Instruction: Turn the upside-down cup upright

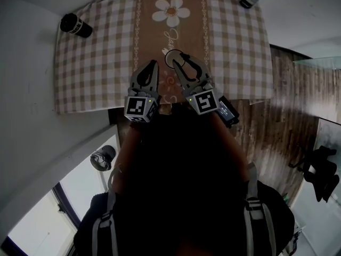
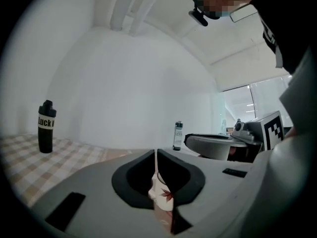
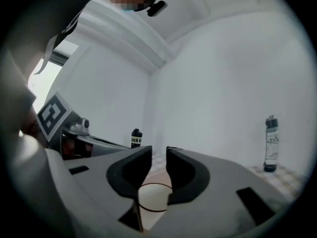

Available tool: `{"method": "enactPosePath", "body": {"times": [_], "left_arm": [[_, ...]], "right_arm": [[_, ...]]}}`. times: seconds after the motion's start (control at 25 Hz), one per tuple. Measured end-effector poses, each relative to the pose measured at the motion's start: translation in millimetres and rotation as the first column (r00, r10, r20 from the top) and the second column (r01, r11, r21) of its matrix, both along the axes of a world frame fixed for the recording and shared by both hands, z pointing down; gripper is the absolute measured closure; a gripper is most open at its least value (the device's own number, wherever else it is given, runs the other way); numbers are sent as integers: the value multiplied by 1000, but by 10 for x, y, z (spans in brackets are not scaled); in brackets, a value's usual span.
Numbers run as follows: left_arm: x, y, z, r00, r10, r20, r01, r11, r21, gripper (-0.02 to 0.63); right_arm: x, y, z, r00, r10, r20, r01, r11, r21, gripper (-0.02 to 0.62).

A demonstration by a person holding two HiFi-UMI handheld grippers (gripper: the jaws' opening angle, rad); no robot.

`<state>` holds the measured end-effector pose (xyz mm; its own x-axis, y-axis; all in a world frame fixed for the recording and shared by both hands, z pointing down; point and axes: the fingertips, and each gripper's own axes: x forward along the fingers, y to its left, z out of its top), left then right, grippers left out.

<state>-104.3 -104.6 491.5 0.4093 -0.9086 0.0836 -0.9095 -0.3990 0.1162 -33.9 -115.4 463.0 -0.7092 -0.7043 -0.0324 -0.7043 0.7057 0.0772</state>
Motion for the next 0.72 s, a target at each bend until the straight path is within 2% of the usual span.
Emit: {"method": "enactPosePath", "body": {"times": [0.16, 0.32, 0.48, 0.72], "left_arm": [[50, 25, -30, 1000, 2, 8, -2, 1000, 5, 615], [52, 53, -56, 999, -12, 52, 11, 999, 31, 615], [42, 62, -79, 997, -19, 81, 15, 998, 55, 615], [17, 67, -65, 996, -28, 85, 24, 999, 41, 614]], "right_arm": [[-3, 41, -16, 1000, 16, 3, -16, 1000, 21, 589], [-69, 113, 65, 999, -16, -44, 17, 1000, 12, 591], [-64, 136, 93, 999, -12, -52, 12, 1000, 2, 592], [-50, 131, 104, 998, -4, -56, 4, 1000, 0, 592]]}}
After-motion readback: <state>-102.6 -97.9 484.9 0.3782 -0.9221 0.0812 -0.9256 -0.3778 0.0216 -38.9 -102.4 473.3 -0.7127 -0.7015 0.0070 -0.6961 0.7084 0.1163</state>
